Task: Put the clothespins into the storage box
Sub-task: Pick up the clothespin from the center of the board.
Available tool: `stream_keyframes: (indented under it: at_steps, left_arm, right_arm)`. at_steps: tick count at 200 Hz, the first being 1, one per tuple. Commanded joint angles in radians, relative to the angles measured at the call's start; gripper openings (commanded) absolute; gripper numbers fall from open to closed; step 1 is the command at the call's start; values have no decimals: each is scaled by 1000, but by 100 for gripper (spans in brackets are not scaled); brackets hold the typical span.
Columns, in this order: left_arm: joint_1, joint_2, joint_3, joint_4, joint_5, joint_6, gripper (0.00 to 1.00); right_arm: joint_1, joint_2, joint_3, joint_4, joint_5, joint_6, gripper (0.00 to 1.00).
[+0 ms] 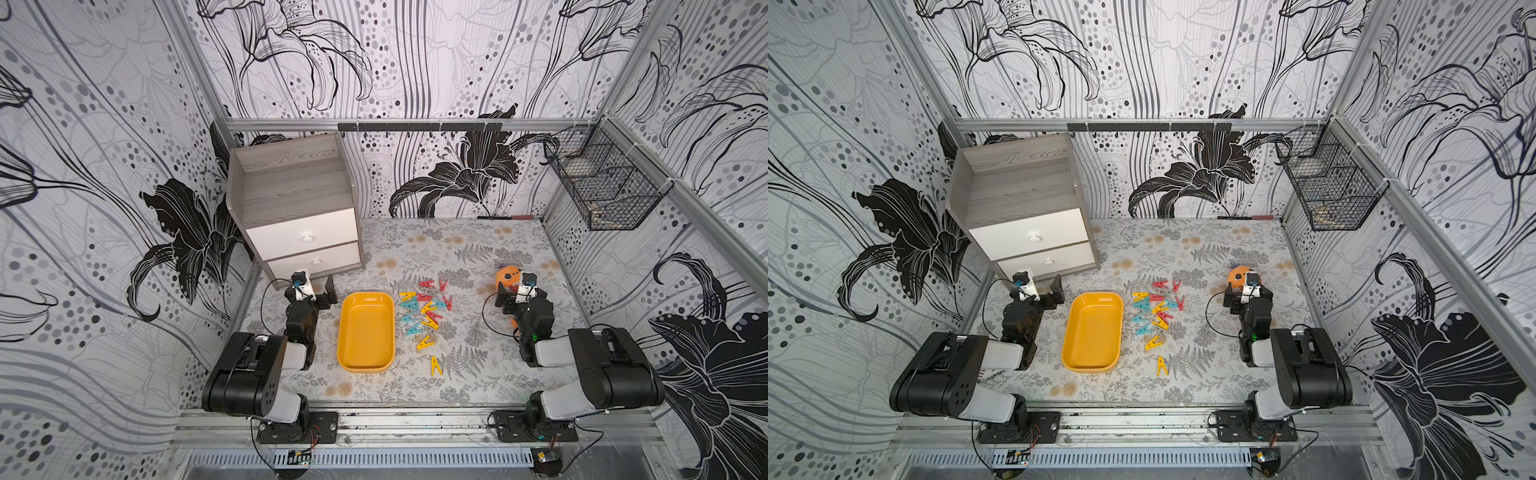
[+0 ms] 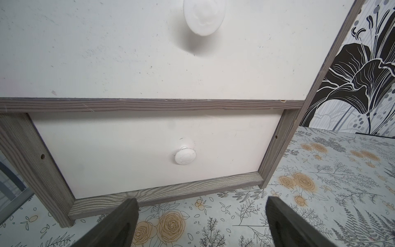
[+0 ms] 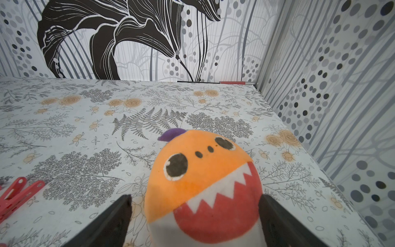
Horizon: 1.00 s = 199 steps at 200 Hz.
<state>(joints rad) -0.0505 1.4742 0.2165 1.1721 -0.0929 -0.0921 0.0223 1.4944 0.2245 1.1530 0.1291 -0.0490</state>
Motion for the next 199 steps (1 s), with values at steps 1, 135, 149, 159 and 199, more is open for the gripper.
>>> stream_keyframes:
  at_steps: [1,135,149,159,199]
  left_arm:
    - [3,-29,36,-47,20,15,98]
    - [-89,-342,601,-1429,59,-308,98]
    - [-90,-369,571,-1449,75,-343,98]
    - [-94,-389,554,-1471,52,-361,98]
    - [-154,-441,554,-1617,-90,-398,98]
  right_arm:
    - [-8,4,7,11,-17,11,97]
    - [245,-440,464,-1391,72,376,87]
    - [274,-460,473,-1515,51,456,80]
    - [306,-465,473,-1584,39,493,76]
    - [463,-494,396,-1703,50,661,62]
